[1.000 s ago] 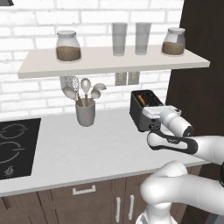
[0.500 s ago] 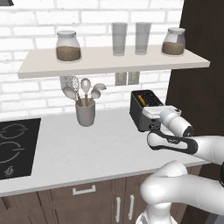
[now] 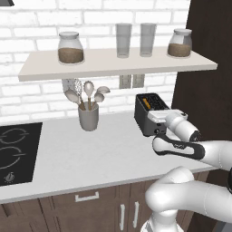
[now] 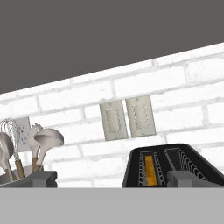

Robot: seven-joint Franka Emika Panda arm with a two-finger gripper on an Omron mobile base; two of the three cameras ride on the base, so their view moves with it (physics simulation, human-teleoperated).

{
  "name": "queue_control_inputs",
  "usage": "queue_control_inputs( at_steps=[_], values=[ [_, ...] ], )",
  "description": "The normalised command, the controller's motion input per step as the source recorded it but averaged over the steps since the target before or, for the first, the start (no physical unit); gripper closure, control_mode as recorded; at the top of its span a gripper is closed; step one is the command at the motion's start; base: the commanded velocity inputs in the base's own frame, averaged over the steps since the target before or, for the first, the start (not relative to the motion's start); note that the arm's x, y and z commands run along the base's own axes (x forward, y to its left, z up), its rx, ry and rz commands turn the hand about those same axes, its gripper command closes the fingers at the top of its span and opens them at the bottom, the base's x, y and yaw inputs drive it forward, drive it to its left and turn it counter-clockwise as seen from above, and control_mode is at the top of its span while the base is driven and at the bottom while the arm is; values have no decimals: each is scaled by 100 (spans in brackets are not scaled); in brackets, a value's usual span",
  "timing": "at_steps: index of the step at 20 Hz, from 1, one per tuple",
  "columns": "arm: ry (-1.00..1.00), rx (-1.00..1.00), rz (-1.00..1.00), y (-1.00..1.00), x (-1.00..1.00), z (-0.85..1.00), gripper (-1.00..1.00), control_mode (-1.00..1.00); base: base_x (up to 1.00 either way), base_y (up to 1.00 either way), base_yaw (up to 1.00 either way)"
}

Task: Start the toaster. Once the lever pops up, take the bread to the plate on the dining counter.

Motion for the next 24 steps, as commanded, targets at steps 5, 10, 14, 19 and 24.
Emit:
queue_control_inputs(
  at_steps=[5,10,14,19,24],
  values=[
    [0,0,0,0,0,0,-100,-100,0,0,0],
    [0,0,0,0,0,0,-100,-100,0,0,0],
    [0,0,0,0,0,0,-100,-100,0,0,0],
    [0,0,0,0,0,0,-100,-100,0,0,0],
    [0,0,0,0,0,0,-100,-100,0,0,0]
  ],
)
